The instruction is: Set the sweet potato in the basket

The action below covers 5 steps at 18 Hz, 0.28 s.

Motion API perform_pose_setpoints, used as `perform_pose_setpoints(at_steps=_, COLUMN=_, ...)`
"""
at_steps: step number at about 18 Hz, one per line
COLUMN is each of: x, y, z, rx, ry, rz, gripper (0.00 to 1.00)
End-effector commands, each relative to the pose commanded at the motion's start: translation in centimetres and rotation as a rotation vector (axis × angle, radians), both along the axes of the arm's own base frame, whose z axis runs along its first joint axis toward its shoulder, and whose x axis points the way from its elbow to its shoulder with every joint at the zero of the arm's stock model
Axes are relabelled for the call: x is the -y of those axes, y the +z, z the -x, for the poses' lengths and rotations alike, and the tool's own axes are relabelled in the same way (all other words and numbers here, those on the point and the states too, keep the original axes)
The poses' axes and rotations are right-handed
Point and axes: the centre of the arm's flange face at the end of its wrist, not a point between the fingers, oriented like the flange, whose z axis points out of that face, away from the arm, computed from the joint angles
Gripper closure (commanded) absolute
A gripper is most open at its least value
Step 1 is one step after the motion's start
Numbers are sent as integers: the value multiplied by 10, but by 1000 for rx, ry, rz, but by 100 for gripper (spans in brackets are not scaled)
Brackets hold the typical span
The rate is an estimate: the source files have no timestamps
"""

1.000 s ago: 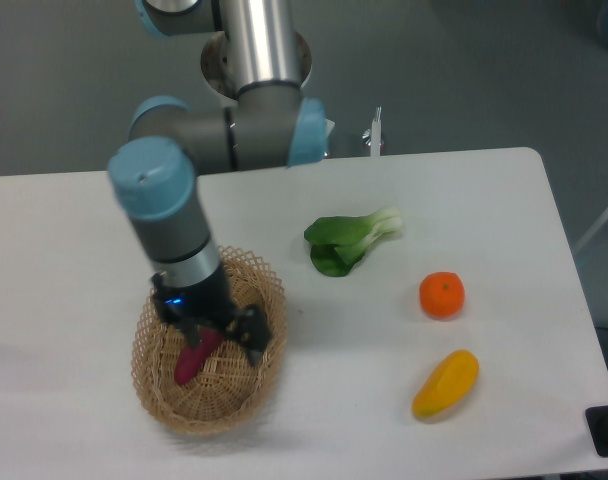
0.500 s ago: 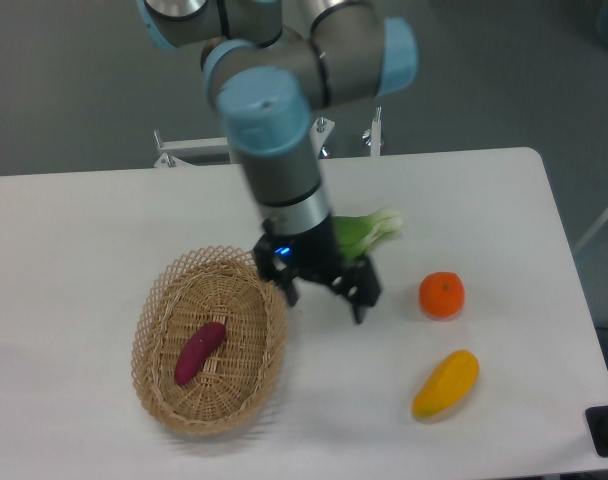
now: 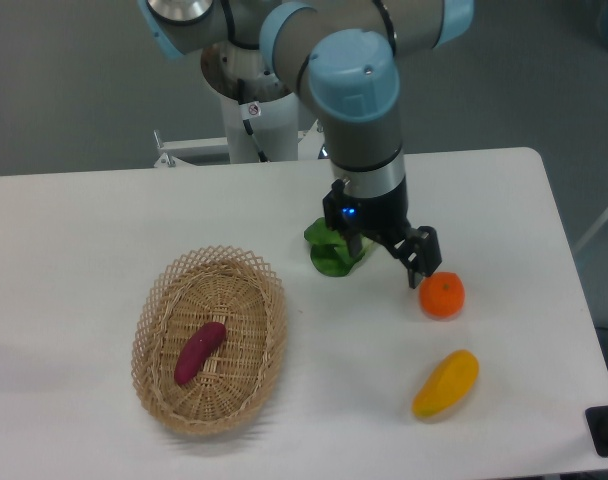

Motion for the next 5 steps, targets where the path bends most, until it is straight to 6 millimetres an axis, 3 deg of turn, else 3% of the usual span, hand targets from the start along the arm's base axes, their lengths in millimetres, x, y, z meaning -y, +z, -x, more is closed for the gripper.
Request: perform_pose_setpoints(at_steps=5, x=1, y=2, z=2, rx=-2, ry=4, rz=-5, gripper=0)
